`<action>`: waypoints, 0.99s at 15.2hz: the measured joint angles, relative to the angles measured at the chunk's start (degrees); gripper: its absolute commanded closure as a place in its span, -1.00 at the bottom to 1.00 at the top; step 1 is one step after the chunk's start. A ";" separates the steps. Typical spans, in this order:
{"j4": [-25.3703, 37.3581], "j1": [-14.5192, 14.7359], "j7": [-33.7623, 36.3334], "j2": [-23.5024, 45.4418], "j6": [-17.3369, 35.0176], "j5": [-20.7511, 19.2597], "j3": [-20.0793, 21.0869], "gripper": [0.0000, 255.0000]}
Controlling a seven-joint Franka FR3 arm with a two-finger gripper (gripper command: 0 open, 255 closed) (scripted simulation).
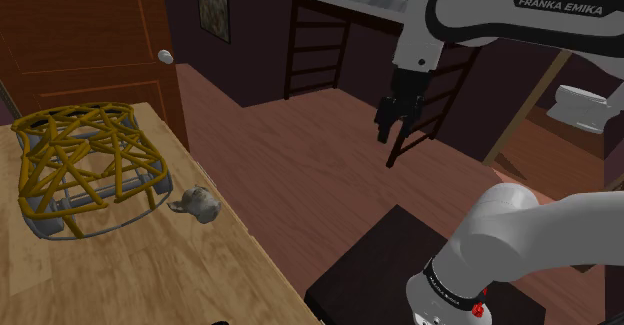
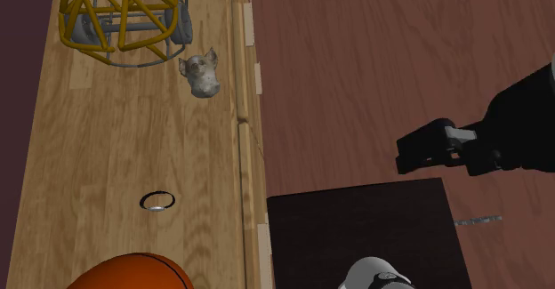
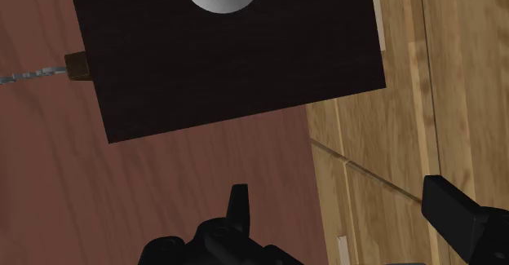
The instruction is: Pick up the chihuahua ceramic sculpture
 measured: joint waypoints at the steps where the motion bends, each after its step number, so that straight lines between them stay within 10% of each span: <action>1: 0.00 0.00 0.00 0.00 0.00 0.00 0.00 -1.00; 15: 4.01 3.97 10.22 21.51 19.33 7.59 9.51 -1.00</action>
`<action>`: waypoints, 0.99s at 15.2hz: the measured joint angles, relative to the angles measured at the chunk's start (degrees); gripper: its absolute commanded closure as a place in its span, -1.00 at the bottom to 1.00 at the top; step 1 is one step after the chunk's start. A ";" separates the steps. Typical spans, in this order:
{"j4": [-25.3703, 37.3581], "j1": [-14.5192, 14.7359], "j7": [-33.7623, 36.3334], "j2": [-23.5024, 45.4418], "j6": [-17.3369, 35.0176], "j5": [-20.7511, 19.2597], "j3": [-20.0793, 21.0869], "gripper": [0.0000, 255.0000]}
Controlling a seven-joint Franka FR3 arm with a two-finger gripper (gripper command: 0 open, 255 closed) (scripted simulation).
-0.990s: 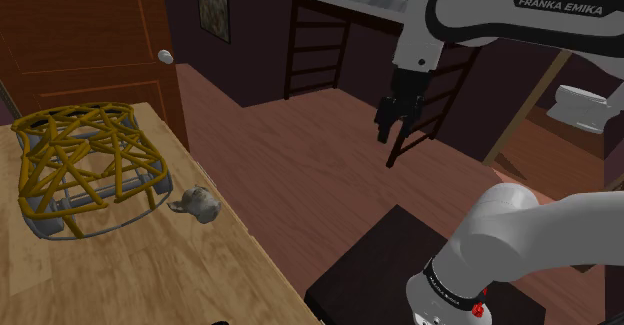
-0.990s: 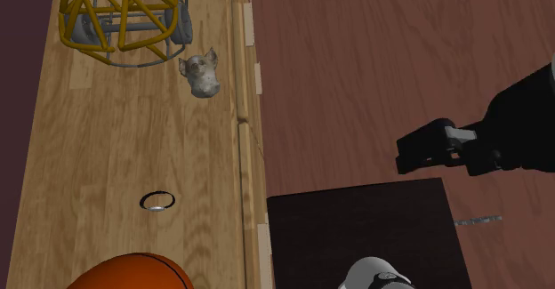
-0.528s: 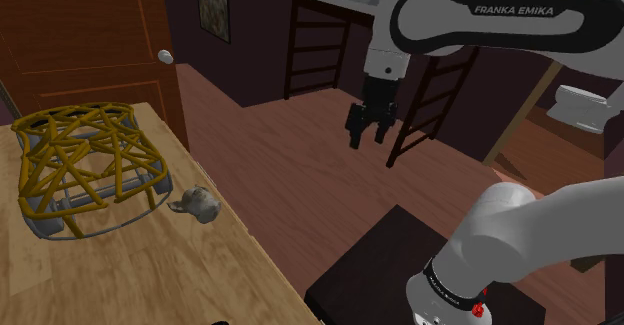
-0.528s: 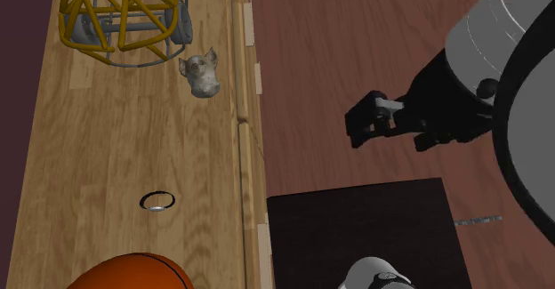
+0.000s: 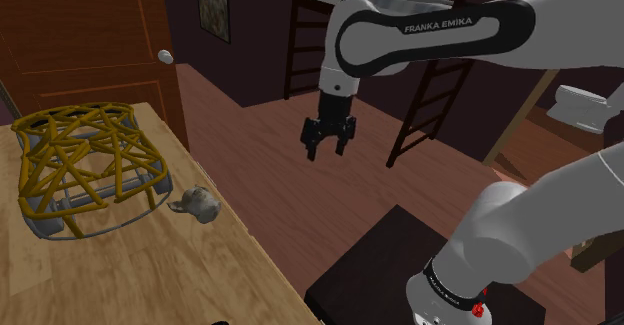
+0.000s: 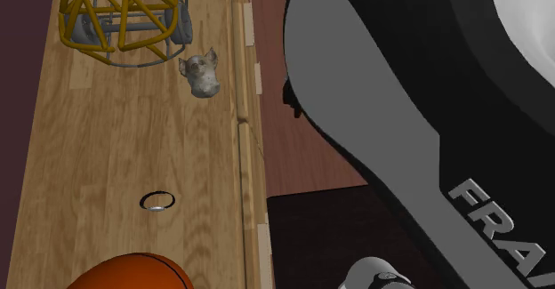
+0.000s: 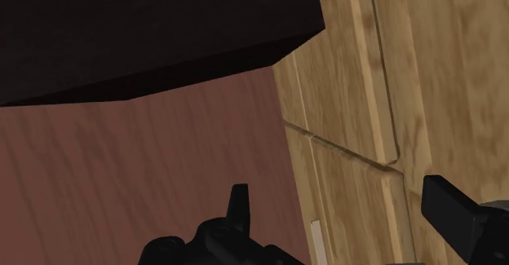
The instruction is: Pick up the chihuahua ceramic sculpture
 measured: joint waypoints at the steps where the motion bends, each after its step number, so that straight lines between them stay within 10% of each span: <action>1: 1.82 0.26 0.99 2.49 0.92 0.24 0.74 -1.00; 15: 21.88 3.80 12.32 31.94 12.48 -1.79 6.44 -1.00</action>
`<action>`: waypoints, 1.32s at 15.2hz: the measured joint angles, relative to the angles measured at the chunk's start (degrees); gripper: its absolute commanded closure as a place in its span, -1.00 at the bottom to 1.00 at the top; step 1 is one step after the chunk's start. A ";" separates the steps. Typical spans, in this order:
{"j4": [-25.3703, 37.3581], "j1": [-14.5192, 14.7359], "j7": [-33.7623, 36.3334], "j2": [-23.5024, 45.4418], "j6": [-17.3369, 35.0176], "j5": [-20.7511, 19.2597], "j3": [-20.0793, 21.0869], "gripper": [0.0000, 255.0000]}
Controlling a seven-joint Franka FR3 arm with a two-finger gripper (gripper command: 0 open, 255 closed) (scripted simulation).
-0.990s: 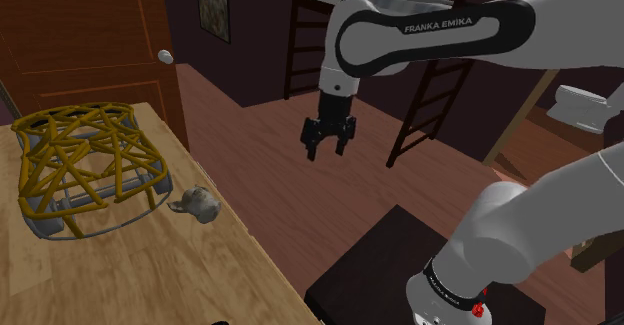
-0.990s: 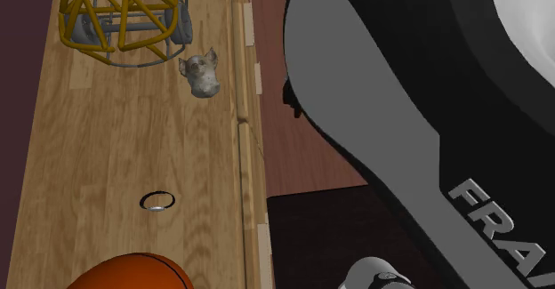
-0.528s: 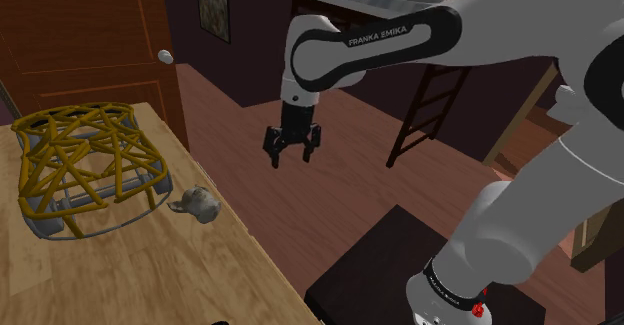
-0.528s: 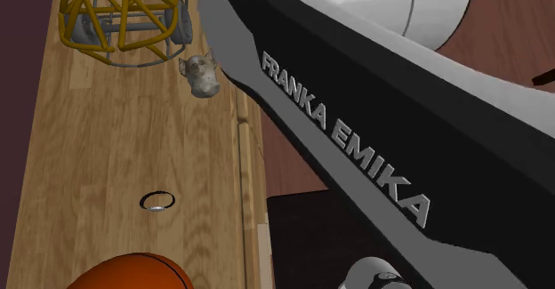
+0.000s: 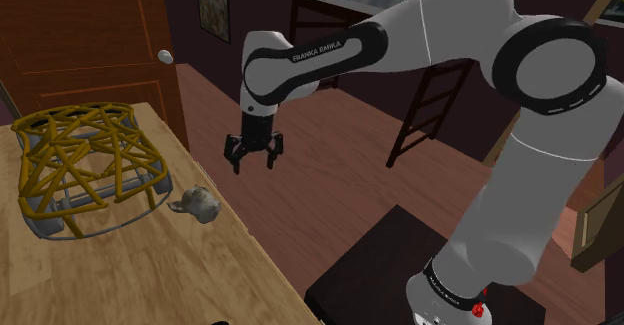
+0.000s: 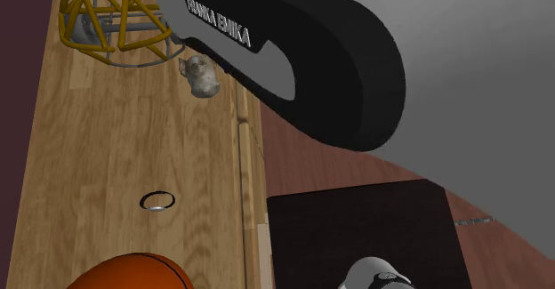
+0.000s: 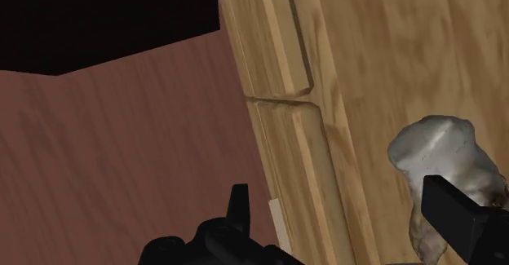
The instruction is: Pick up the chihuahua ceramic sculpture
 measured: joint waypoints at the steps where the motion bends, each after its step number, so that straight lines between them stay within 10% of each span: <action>1: 1.82 0.47 0.99 1.83 0.18 -0.37 0.22 -1.00; 13: 31.93 6.66 9.12 29.34 -1.10 -5.57 -0.47 -1.00; 20: 33.26 7.16 8.92 31.44 0.27 -5.85 -0.70 -1.00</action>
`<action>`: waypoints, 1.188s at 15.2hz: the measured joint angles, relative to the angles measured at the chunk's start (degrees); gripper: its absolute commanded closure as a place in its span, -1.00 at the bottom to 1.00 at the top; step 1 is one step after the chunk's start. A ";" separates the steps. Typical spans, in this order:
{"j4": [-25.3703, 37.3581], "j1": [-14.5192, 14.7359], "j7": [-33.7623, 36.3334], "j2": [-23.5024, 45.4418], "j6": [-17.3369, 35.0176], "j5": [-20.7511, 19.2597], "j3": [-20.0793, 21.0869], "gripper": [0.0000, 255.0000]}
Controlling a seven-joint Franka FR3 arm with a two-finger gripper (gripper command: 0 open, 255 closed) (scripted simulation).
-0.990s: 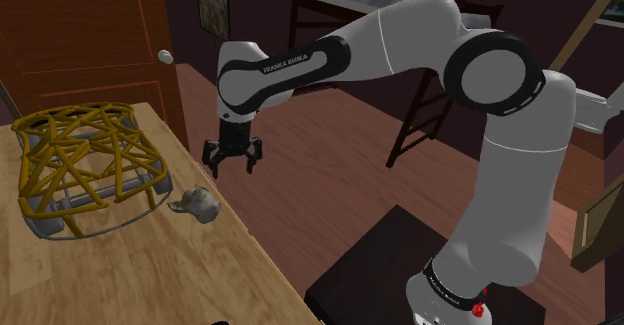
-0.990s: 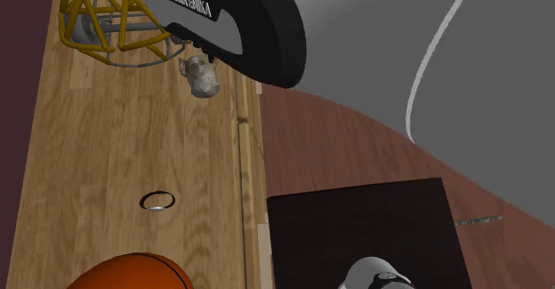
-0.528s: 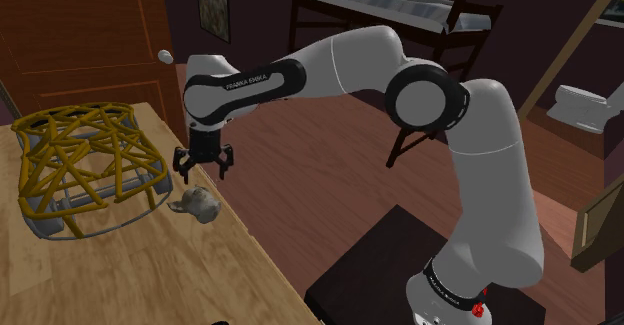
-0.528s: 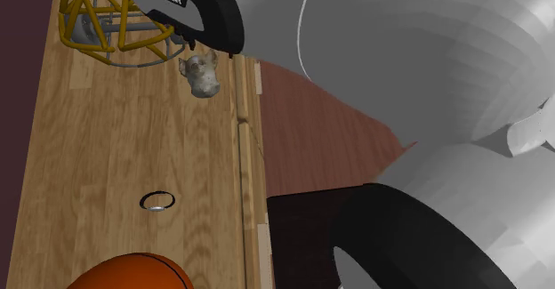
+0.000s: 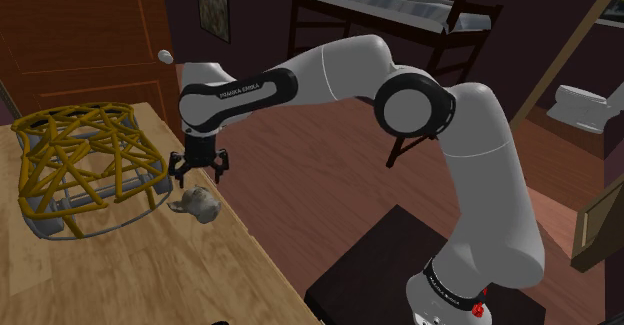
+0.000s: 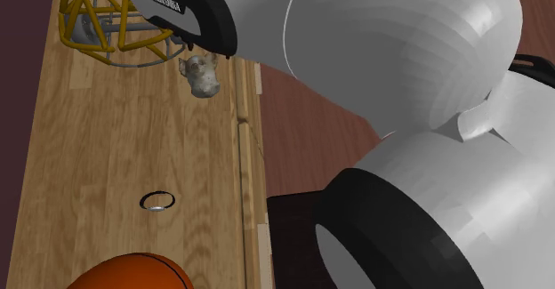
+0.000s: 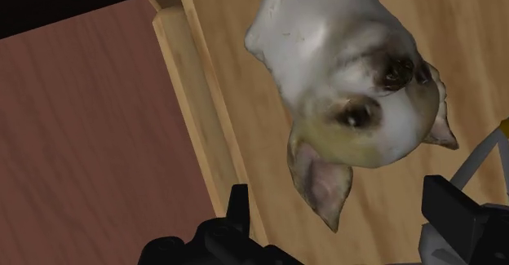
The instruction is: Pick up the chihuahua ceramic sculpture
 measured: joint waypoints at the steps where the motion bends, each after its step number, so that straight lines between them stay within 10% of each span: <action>1: -0.24 0.01 -0.13 -0.11 0.35 0.04 -0.02 -1.00; 2: 0.78 0.11 -0.18 0.38 -0.54 -0.02 -0.09 1.00; 18: 0.63 0.18 0.44 0.58 -0.74 0.03 -0.13 1.00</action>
